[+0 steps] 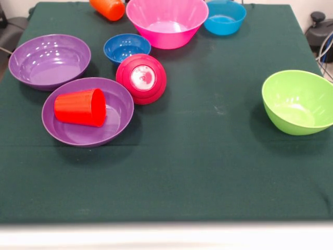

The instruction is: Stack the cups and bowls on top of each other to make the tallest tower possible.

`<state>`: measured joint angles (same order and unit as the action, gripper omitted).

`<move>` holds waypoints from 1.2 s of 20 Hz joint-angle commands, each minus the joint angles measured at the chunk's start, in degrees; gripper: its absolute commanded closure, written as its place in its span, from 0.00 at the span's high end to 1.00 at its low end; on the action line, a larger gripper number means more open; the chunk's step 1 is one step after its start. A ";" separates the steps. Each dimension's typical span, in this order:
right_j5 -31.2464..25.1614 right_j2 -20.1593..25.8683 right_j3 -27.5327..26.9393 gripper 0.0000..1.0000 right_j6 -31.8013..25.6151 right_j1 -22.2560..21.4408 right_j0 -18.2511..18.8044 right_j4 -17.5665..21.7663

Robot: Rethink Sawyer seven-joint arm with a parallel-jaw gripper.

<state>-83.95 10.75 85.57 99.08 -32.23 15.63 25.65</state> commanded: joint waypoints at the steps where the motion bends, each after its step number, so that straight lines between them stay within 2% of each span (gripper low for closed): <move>1: -6.07 3.63 -6.50 0.00 -2.68 1.38 0.59 -1.00; 3: -4.59 3.77 -4.69 0.00 -2.37 -0.26 0.81 -1.55; 5: 1.69 4.00 -3.06 0.00 -1.53 -2.02 1.14 -1.63; 6: 8.69 4.56 -1.98 0.00 -1.52 -2.92 1.50 -0.84; 7: 22.02 5.31 1.02 0.00 -0.04 -5.24 2.01 0.80; 9: 43.28 7.63 4.88 0.00 0.40 -7.81 3.44 4.99; 10: 50.48 7.45 5.84 0.00 2.38 -8.59 3.36 6.57; 11: 55.07 7.35 7.17 0.00 3.44 -9.57 3.41 7.31; 14: 62.34 6.29 7.90 0.00 6.29 -10.80 2.69 6.96; 16: 64.64 5.25 8.66 0.00 7.02 -11.95 1.69 5.82; 21: 66.37 3.69 8.38 0.00 6.54 -14.46 -0.51 1.75; 24: 65.08 3.43 6.84 0.00 5.70 -15.06 -2.01 -0.04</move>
<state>-14.59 12.15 90.16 99.08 -44.79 16.62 27.56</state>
